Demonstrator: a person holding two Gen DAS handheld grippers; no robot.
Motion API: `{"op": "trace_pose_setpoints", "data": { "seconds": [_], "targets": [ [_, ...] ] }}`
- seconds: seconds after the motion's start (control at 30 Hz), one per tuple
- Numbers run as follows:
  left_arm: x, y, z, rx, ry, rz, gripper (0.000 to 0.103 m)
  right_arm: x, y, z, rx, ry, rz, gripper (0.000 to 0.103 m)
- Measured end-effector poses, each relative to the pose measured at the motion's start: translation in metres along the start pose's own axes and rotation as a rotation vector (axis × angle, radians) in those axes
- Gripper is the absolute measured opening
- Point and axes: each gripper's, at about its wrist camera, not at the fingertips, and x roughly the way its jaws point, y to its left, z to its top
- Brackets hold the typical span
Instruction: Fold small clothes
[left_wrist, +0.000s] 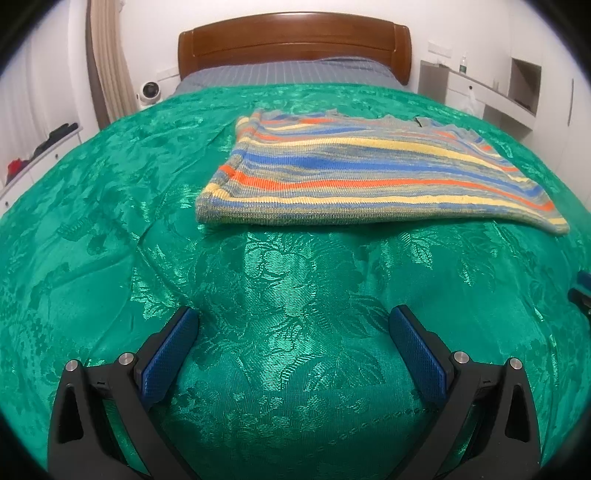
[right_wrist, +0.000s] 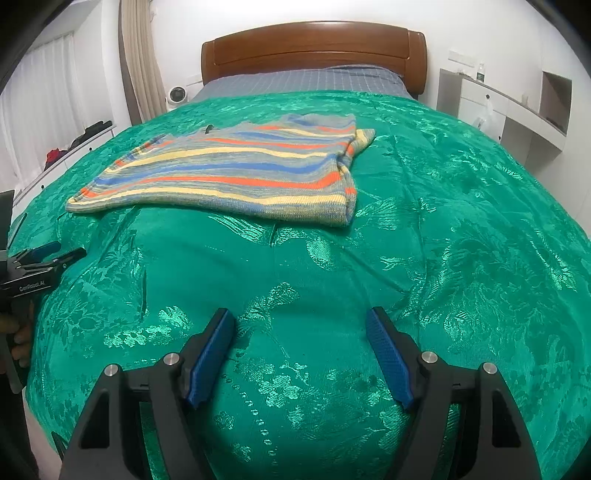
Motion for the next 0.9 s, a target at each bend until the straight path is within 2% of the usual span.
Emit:
{"op": "trace_pose_setpoints", "data": {
  "seconds": [0.73, 0.83, 0.9],
  "targets": [
    [-0.004, -0.003, 0.001, 0.002, -0.003, 0.019, 0.102, 0.001, 0.000, 0.001, 0.000, 0.003, -0.001, 0.074],
    [-0.007, -0.001, 0.006, -0.001, 0.031, 0.014, 0.102, 0.001, -0.001, 0.003, 0.005, 0.015, 0.001, 0.074],
    [-0.015, -0.002, 0.012, 0.005, 0.068, 0.017, 0.101, 0.000, -0.001, 0.009, 0.002, 0.054, 0.006, 0.075]
  ]
}}
